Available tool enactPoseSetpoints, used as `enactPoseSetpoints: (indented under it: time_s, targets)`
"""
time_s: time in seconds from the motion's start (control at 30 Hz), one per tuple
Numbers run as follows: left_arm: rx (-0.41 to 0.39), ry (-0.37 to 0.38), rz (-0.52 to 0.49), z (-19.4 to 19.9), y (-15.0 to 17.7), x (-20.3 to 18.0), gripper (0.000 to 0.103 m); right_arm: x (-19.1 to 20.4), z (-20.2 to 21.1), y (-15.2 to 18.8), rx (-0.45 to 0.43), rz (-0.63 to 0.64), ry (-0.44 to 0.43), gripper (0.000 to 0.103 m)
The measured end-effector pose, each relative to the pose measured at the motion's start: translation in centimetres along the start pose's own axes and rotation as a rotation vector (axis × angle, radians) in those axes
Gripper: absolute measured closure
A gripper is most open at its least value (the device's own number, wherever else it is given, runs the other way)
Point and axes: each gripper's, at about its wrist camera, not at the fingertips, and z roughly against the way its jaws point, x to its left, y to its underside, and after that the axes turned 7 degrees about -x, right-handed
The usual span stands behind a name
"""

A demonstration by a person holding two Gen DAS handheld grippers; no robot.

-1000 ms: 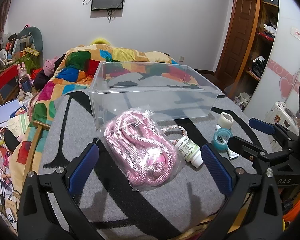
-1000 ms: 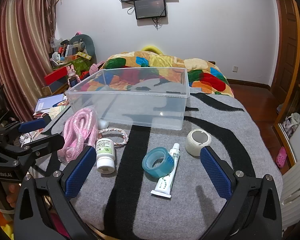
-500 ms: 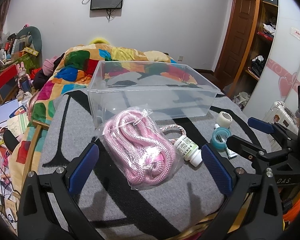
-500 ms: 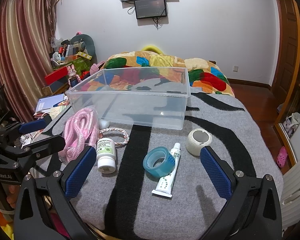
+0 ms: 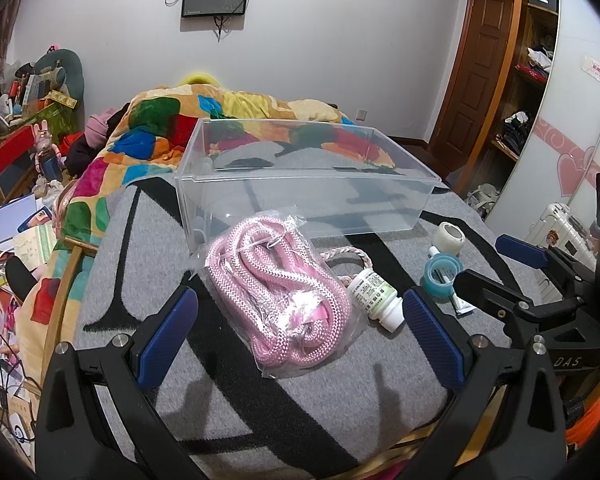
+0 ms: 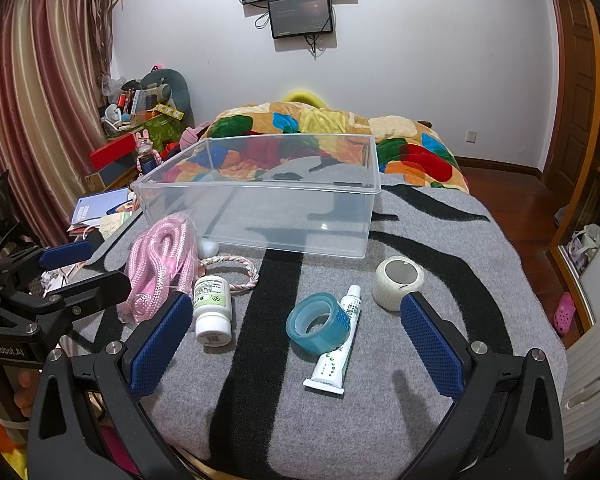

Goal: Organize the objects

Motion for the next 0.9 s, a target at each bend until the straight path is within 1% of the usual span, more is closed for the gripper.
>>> enactPoseSetpoints:
  time_s: [0.9]
  targets:
    - [0.024,-0.003,0.014,-0.33,0.00,0.28,0.000,-0.19,-0.09,0.09,0.005,-0.014,0.001,0.000]
